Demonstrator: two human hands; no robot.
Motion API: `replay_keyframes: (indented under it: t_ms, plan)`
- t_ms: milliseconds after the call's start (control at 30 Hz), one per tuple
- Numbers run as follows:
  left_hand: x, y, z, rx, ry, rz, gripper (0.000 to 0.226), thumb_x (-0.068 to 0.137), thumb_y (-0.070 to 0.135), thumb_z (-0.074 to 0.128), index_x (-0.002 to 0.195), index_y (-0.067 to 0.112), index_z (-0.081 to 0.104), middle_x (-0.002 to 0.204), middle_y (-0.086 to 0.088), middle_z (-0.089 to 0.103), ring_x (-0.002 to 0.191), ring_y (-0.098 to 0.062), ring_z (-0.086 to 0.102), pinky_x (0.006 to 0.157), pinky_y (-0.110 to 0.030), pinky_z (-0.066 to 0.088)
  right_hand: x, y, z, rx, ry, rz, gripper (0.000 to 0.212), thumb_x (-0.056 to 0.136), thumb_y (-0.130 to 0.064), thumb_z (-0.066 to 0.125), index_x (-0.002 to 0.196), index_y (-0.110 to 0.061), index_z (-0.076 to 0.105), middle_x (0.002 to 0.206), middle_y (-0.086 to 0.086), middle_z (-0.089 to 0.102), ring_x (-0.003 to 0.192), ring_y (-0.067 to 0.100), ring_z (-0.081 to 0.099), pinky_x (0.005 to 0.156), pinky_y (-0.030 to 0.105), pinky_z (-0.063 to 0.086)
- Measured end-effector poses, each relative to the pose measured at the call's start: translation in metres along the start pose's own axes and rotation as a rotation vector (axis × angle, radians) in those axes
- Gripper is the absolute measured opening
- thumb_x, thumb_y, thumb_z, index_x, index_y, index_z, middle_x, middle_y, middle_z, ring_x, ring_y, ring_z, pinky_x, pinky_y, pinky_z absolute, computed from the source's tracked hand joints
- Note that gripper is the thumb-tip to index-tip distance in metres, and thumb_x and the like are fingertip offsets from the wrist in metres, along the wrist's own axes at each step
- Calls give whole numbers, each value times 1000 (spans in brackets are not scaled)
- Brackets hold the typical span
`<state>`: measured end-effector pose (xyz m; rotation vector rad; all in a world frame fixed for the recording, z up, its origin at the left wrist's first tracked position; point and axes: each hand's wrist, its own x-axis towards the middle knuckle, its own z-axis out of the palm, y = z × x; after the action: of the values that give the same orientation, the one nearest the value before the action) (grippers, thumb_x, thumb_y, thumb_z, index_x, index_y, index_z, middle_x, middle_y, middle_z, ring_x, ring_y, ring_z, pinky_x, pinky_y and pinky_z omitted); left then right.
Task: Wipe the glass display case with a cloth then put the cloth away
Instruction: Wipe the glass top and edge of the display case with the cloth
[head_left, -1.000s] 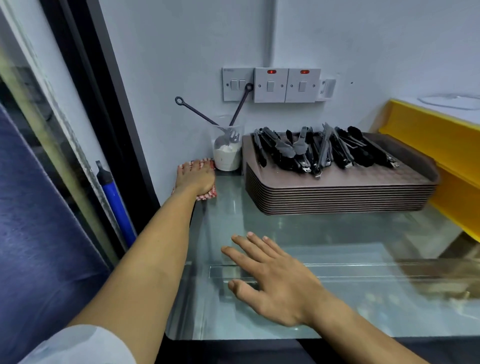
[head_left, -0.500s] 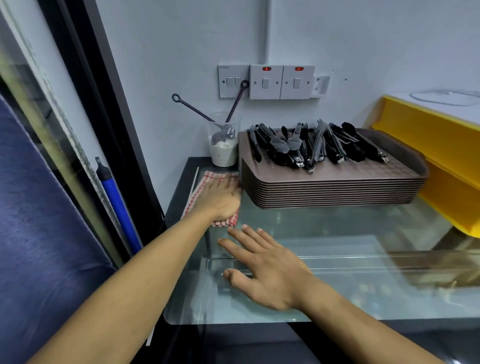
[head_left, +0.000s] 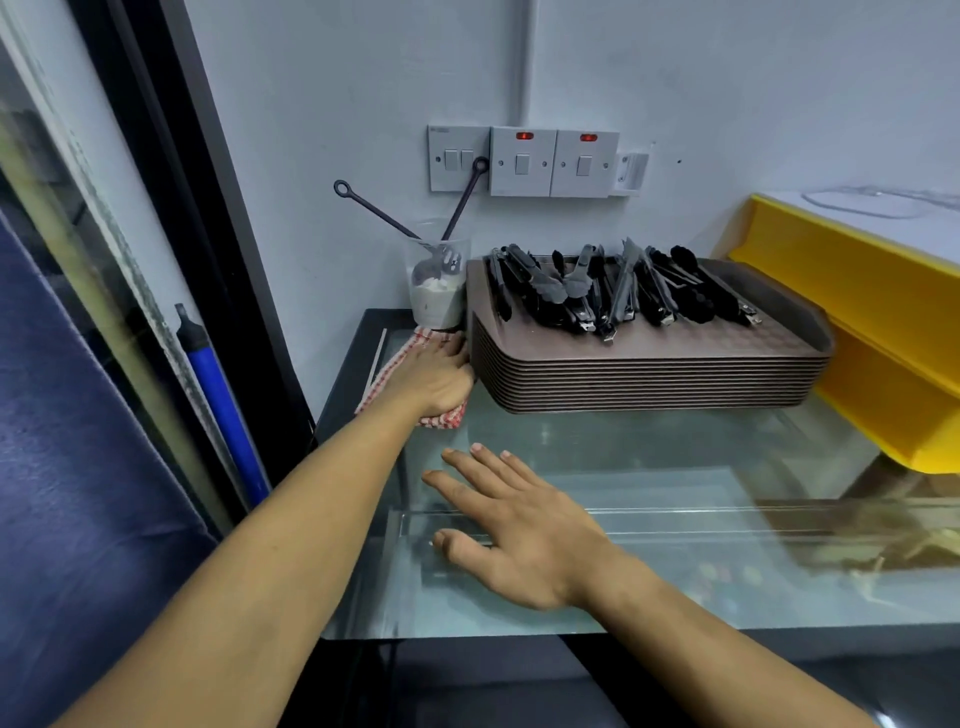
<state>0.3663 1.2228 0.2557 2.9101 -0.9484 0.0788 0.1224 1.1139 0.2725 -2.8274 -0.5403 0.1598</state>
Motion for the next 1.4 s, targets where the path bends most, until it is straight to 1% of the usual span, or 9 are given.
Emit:
replay_keyframes:
  t_ms: [200,367,500,667,800,967,1133,1300,1400]
  plan:
    - [1,-12,-3,-81,-18,-255,62,107,53,5,167,35,6,175,-2,0,161,-35,3,129,-54,5,1,2,2,-3,-8,0,65,106,-62,26,165,-44,7,174,-15,-7,157,4,-19,125,27,-18]
    - [-11,1,2,-15,-17,11,64,109,44,9,168,19,10,174,-8,2,161,-30,5,131,-47,7,0,1,0,4,-12,-3,60,109,-58,23,165,-43,8,174,-14,-7,158,5,-18,125,26,-17]
    - [-7,-30,-3,-87,-20,-259,61,107,53,0,166,37,1,175,-3,-4,161,-31,-2,131,-50,0,0,1,2,5,3,0,61,108,-58,24,165,-44,7,174,-14,-6,158,6,-17,125,27,-17]
    - [-20,-32,-5,-35,-58,-72,57,109,53,1,165,42,-2,174,-1,-5,161,-31,-5,130,-52,-2,1,3,3,5,14,-7,61,108,-59,25,165,-43,8,174,-13,-5,158,6,-17,125,26,-17]
    - [-20,-60,-15,-87,-92,-297,57,105,63,0,161,53,-7,174,0,-8,159,-41,-12,128,-55,-7,1,3,5,8,25,-7,61,108,-60,25,165,-43,8,174,-13,-7,158,5,-17,122,24,-20]
    - [-24,-48,-3,-30,-76,-36,65,94,67,-17,158,52,-14,173,3,-8,159,-35,-9,128,-60,-1,1,3,5,4,17,-8,63,108,-60,24,165,-43,6,173,-14,-7,156,3,-20,122,24,-21]
    - [-22,-53,-15,-69,-100,-262,58,104,65,-2,161,53,-5,174,-2,-8,159,-39,-11,128,-56,-6,2,2,6,-5,24,0,64,107,-61,24,166,-43,7,173,-14,-8,157,3,-19,123,25,-20]
    - [-26,-27,-2,26,-59,140,64,106,49,-2,167,31,2,172,-3,-6,160,-27,-5,131,-51,3,1,2,4,-16,15,-4,64,108,-60,24,166,-41,6,173,-13,-8,157,4,-18,124,27,-19]
    - [-17,-57,-8,-44,-47,-70,58,109,52,1,166,40,1,173,-3,-4,161,-29,-2,131,-52,3,1,2,4,-7,15,1,64,108,-61,25,166,-42,7,173,-14,-7,157,4,-18,125,26,-18]
